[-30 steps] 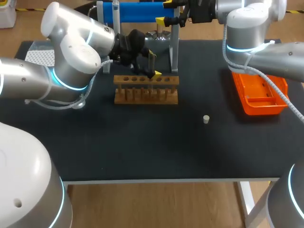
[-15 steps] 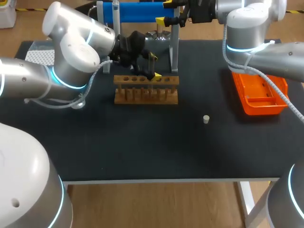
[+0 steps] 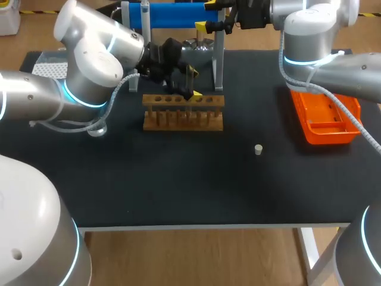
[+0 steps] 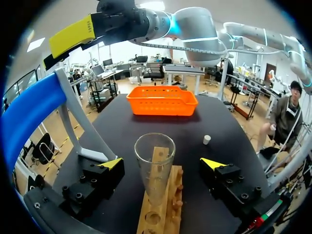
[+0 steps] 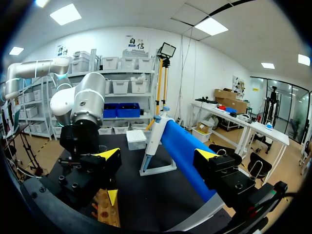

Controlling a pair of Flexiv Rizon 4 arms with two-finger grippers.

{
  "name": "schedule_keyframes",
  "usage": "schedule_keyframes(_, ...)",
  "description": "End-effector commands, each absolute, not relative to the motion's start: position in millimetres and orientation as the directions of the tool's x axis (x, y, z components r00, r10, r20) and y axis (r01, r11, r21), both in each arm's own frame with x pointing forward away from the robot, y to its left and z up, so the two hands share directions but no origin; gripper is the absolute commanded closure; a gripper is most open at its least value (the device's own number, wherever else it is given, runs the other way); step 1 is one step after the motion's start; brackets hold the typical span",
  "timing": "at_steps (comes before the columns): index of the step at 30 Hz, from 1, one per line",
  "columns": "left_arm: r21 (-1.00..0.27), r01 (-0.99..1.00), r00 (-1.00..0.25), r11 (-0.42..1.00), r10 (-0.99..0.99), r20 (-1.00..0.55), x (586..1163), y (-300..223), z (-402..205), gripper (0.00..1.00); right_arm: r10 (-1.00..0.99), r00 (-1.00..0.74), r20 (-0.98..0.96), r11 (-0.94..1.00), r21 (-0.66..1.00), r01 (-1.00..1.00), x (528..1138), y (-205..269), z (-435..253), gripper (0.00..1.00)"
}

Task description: Invert the test tube, pick up the pipette, mount the tip to pipette, aspirate from beaker and dispense into the tube, eject the tip, return the pipette, and cap with the stopper.

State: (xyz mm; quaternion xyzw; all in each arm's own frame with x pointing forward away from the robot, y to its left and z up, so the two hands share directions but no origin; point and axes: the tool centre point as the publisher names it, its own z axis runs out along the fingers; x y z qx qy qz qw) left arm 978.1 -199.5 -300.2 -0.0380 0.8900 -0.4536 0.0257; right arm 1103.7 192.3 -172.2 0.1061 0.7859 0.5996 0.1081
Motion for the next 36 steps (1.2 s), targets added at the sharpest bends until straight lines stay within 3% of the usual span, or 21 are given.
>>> schedule_keyframes(1, -0.810, -0.043, -0.996, 0.585, -0.087, -0.010, 980, -200, -301, 0.00, 0.293, -0.955, -0.041, 0.262, 0.964, 0.039, 1105, 192, -171, 0.00)
schedule_keyframes(17, -0.810, -0.043, -0.996, 0.585, -0.087, -0.010, 980, -200, -301, 0.00, 0.293, -0.955, -0.051, 0.265, 0.964, 0.030, 1102, 189, -170, 0.00)
schedule_keyframes(36, -0.810, -0.043, -0.996, 0.585, -0.087, -0.010, 980, -200, -301, 0.00, 0.427, -0.892, -0.147, 0.353, 0.936, 0.015, 937, 15, -184, 0.00)
